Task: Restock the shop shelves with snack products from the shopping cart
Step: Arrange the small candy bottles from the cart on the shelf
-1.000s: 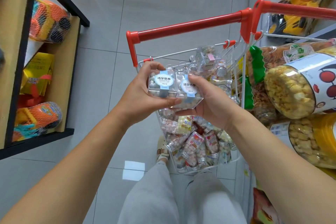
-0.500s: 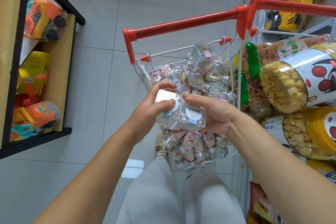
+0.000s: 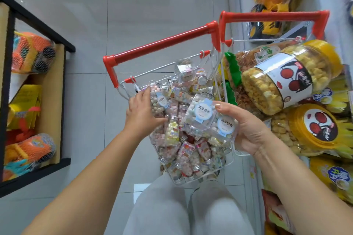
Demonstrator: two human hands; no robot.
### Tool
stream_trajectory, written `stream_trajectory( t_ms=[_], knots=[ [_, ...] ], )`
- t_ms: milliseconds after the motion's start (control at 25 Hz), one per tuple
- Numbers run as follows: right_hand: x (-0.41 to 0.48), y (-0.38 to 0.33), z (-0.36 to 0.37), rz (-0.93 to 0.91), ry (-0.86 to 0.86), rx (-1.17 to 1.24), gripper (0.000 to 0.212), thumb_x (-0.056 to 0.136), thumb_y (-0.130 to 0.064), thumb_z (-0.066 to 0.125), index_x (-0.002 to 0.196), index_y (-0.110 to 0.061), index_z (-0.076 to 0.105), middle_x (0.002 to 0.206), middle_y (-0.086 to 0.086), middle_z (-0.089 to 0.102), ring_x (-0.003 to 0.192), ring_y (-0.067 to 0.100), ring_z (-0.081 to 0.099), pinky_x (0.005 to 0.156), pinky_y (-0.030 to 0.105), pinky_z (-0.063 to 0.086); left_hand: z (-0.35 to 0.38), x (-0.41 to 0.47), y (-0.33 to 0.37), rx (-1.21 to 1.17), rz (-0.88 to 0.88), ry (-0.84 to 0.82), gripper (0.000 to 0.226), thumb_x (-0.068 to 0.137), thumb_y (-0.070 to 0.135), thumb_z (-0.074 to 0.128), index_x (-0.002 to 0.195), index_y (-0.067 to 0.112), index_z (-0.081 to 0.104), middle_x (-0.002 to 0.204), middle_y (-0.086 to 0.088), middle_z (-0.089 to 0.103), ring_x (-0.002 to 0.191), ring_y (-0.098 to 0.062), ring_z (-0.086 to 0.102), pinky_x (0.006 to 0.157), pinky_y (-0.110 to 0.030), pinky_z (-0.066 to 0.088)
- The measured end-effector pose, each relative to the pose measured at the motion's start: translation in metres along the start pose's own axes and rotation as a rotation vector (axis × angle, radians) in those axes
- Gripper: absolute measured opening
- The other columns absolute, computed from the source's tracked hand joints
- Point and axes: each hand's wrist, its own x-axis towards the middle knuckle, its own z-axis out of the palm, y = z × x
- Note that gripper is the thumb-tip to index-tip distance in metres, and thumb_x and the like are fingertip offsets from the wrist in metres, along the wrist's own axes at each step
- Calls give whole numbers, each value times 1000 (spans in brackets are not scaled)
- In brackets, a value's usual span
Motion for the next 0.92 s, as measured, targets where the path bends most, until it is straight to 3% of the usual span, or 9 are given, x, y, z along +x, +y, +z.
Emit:
stream_trajectory(
  t_ms=[120, 280, 360, 440, 560, 680, 800, 920],
  knots=[
    [-9, -2, -18, -32, 45, 52, 45, 67, -16, 76, 111, -9, 72, 110, 16, 71, 85, 25, 70, 63, 31, 60, 7, 4, -7, -65, 30, 150, 69, 74, 23, 83, 135, 15, 51, 121, -9, 57, 120, -32, 48, 97, -44, 43],
    [-36, -11, -24, -140, 119, 122, 55, 71, -21, 69, 122, -2, 63, 112, 20, 69, 87, 26, 68, 65, 31, 58, -17, -30, 21, -323, 184, 120, 60, 75, 23, 86, 127, 15, 58, 108, 5, 60, 96, -13, 59, 74, -14, 45],
    [-57, -20, -25, -227, 156, 139, 50, 69, -21, 77, 116, -6, 66, 108, 16, 71, 91, 27, 67, 71, 33, 56, -37, -56, 54, -524, 268, 15, 64, 72, 32, 85, 129, 20, 57, 110, 6, 65, 96, -10, 65, 76, -15, 52],
    [-87, -34, -29, -318, 201, 168, 39, 66, -22, 76, 103, -13, 70, 99, 10, 74, 88, 23, 68, 73, 34, 55, -60, -78, 92, -682, 318, -105, 68, 68, 35, 82, 131, 27, 55, 110, 2, 71, 94, -13, 71, 79, -28, 60],
    [-137, -55, -43, -449, 287, 215, 40, 66, -23, 74, 104, -13, 69, 101, 11, 74, 87, 23, 69, 78, 37, 55, -87, -101, 151, -784, 400, -279, 60, 75, 17, 80, 125, 35, 54, 105, 3, 75, 97, -18, 73, 81, -40, 62],
    [-190, -74, -66, -566, 368, 253, 34, 68, -23, 74, 100, -15, 69, 97, 11, 74, 83, 23, 70, 72, 35, 56, -104, -124, 215, -956, 447, -525, 68, 74, -6, 74, 125, 33, 53, 116, -3, 72, 102, -25, 71, 84, -39, 60],
    [-233, -87, -87, -648, 445, 281, 31, 66, -18, 79, 96, -17, 69, 90, 7, 75, 77, 19, 71, 61, 27, 57, -105, -145, 271, -1080, 449, -697, 58, 73, 12, 79, 124, 28, 56, 121, -9, 65, 107, -27, 69, 91, -39, 57],
    [-268, -99, -114, -729, 532, 271, 23, 70, -19, 74, 93, -19, 70, 86, 4, 75, 74, 16, 70, 60, 25, 55, -94, -159, 320, -1069, 478, -701, 44, 79, 28, 67, 122, 23, 59, 115, -7, 70, 109, -25, 69, 91, -38, 57]
  ],
)
